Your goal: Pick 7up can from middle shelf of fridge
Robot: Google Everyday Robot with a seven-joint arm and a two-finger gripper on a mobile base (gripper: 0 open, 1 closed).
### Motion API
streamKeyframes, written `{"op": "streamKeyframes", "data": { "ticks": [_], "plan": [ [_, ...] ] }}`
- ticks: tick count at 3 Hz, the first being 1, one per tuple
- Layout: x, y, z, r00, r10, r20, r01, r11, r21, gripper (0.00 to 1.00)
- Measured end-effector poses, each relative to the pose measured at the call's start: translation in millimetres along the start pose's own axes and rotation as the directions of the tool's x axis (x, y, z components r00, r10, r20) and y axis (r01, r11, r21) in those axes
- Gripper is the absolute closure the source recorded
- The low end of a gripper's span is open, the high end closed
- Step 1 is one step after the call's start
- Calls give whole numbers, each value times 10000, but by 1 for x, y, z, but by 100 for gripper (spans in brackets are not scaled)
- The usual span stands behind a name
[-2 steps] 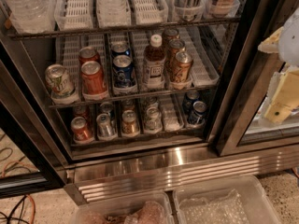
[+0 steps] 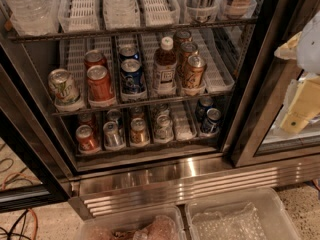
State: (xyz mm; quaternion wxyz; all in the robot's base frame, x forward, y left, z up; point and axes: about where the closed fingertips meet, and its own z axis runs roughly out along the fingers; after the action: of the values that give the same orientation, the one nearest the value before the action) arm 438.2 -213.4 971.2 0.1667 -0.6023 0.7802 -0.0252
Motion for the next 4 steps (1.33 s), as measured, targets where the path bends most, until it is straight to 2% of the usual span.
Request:
{"op": "streamKeyframes", "data": {
  "ticks": [1, 2, 3, 4],
  "plan": [
    [7, 12, 38, 9927, 790, 907, -736, 9954, -619, 0],
    [-9, 28, 64, 9559, 1753, 2356, -1584, 9833, -892, 0],
    [-17, 21, 63, 9420, 1902, 2765, -1800, 9817, -622, 0],
    [-17, 23, 63, 9444, 1872, 2701, -1760, 9822, -656, 0]
  ]
}}
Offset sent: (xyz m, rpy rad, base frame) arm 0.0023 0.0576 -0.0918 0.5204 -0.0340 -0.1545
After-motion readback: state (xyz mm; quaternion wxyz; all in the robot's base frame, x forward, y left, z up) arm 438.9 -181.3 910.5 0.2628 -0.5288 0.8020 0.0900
